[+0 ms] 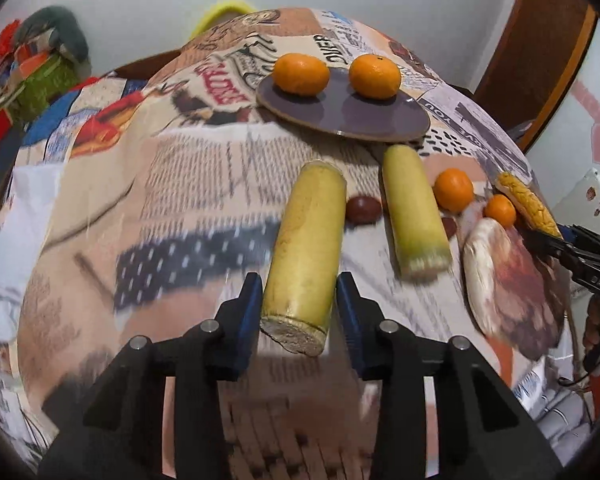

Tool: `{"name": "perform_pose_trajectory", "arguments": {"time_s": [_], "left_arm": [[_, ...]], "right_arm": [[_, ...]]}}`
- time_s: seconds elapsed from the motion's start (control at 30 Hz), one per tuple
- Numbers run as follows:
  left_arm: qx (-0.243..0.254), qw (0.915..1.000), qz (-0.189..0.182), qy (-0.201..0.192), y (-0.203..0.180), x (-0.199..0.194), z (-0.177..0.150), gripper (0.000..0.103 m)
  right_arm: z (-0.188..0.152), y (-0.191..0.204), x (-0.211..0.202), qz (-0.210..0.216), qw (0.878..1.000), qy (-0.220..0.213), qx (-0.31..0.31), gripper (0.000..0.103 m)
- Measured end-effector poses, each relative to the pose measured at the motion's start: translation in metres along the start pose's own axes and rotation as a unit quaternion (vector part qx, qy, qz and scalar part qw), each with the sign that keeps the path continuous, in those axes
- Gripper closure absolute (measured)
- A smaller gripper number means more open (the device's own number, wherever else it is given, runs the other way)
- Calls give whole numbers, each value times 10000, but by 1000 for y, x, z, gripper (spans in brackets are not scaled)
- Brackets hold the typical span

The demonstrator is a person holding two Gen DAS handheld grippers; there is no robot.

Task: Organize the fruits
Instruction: 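Lift the pale yellow stalk with the left tool while the right tool lifts the pomelo segment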

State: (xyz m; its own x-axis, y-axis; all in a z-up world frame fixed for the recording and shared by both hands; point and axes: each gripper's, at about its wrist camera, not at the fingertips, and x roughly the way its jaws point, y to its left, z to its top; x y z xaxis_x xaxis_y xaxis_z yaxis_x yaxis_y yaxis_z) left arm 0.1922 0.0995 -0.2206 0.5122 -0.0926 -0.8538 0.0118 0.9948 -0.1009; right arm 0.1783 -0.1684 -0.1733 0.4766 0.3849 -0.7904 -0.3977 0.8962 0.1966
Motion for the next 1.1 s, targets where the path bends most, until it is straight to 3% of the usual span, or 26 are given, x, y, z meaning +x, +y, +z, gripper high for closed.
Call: {"name": "perform_pose_trajectory", "arguments": {"time_s": [0.27,0.57,0.87,0.97,1.03,1.1], "left_arm": [[-101,9994,-119,312,2,3,0,65],[131,9996,-25,264,-5,26,23,65],[-183,9998,-34,66,-1,34,34,64],[-207,9998,-3,29,-2,33,36,65],[-200,9998,12,-2,-4,31,36,65],[-225,9997,-21,-57,-4,26,36,65]], "right_arm": [[-2,2,-2,-38,10000,-5,-69,59],[2,-2,0,101,9999,-101,42,60],[9,-2,-6,101,9995,-279,56,62],[11,-2,-9,88,9994,-332,41,64],[12,-2,-12,90,9993,-373,14,74],[14,-2,-13,68,9992,-387,1,75]]}}
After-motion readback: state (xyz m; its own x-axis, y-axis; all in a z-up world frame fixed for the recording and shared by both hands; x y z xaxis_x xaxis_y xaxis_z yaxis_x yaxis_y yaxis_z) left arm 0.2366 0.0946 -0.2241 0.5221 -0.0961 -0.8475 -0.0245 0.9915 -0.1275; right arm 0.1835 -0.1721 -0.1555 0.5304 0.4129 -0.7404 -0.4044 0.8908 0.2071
